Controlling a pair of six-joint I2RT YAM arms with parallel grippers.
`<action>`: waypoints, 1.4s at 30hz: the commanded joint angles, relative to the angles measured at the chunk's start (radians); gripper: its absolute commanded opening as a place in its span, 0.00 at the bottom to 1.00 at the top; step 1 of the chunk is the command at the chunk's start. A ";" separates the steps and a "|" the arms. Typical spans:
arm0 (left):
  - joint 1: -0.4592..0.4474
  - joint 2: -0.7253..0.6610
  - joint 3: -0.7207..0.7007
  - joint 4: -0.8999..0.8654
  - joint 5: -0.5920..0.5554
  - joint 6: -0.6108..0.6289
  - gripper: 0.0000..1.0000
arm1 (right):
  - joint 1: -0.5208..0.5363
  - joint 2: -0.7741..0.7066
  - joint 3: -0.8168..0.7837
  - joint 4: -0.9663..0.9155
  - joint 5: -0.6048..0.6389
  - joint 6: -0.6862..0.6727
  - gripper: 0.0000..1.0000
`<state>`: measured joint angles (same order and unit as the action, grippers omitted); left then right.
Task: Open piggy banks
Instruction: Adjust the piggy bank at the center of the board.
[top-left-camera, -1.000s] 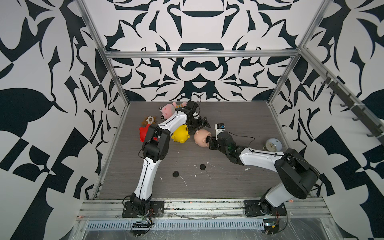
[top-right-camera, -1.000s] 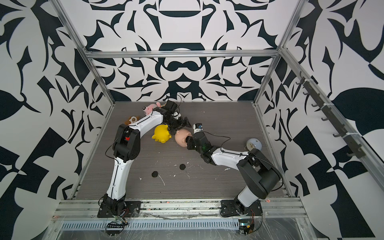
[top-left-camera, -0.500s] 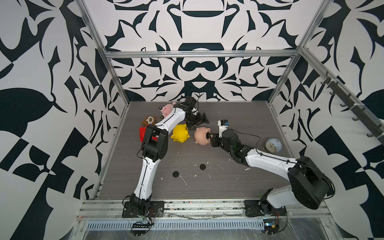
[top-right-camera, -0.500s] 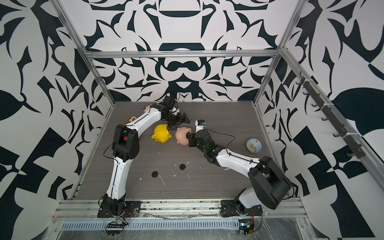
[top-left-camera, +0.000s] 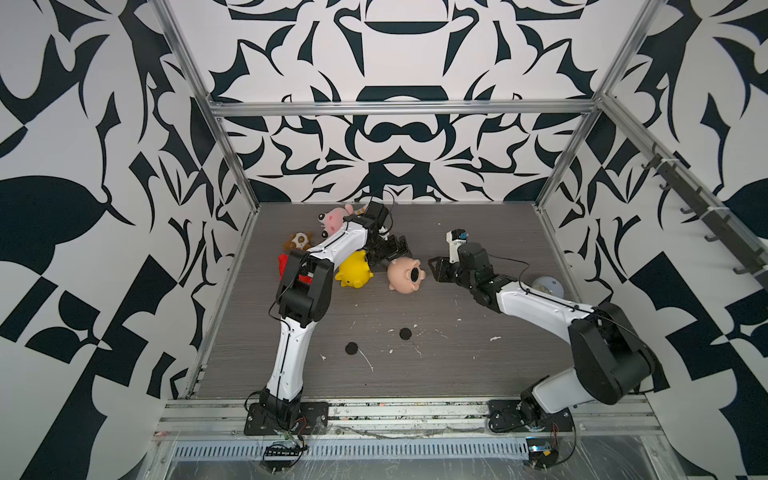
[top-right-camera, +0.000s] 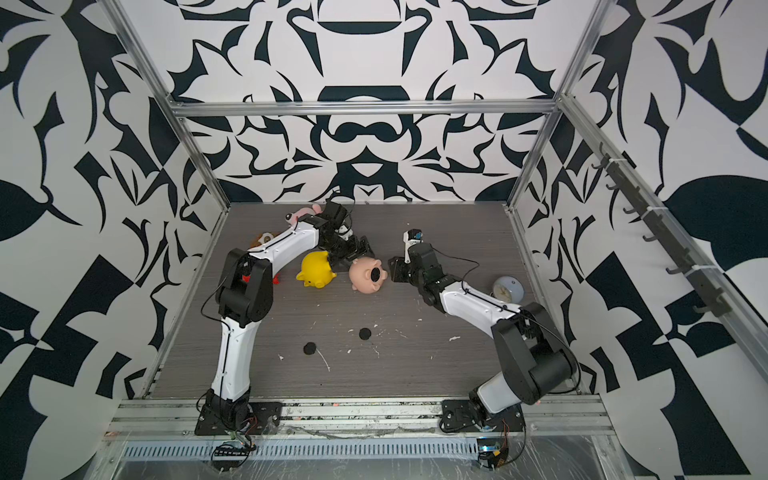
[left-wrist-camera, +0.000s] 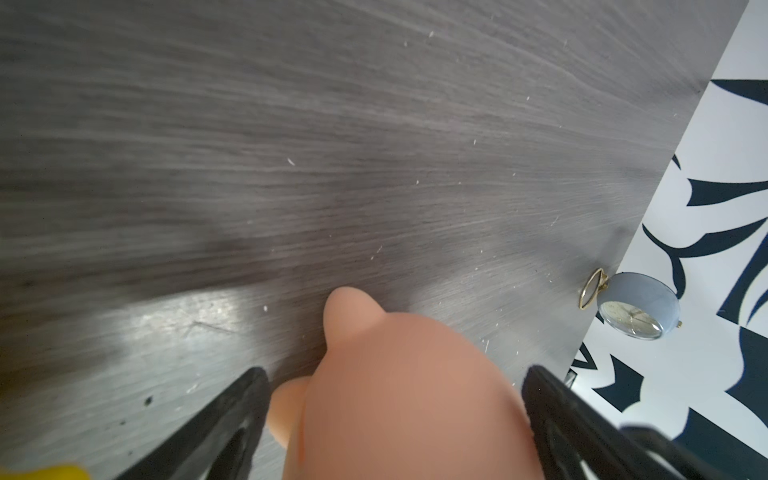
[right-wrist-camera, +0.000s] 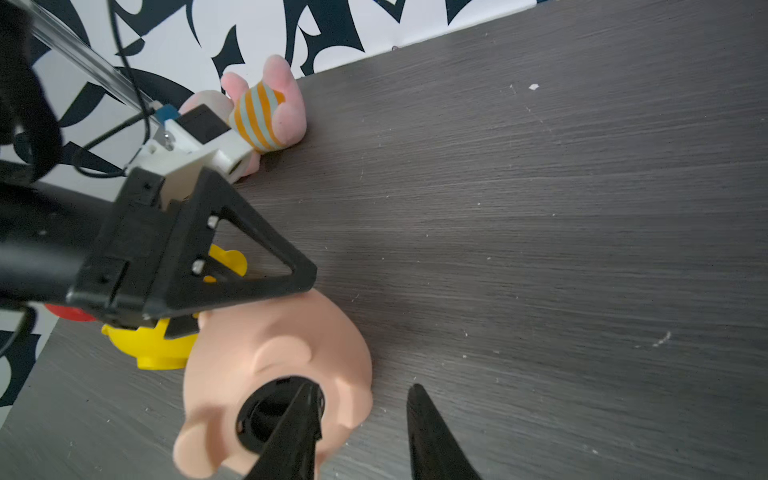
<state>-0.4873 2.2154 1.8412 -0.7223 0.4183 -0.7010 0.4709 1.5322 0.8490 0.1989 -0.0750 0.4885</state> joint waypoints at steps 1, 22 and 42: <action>-0.015 0.013 0.031 0.026 0.038 -0.021 0.99 | -0.019 0.033 0.057 -0.011 -0.044 -0.036 0.37; -0.017 0.005 0.077 0.024 0.019 -0.011 0.99 | -0.015 -0.211 -0.064 -0.192 -0.091 -0.178 0.34; -0.083 -0.230 -0.118 -0.097 -0.018 -0.421 0.99 | 0.086 -0.208 -0.048 -0.253 -0.072 -0.361 0.33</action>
<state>-0.5716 2.0148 1.7283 -0.8417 0.3759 -1.0355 0.5514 1.3235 0.7830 -0.1009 -0.1608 0.1677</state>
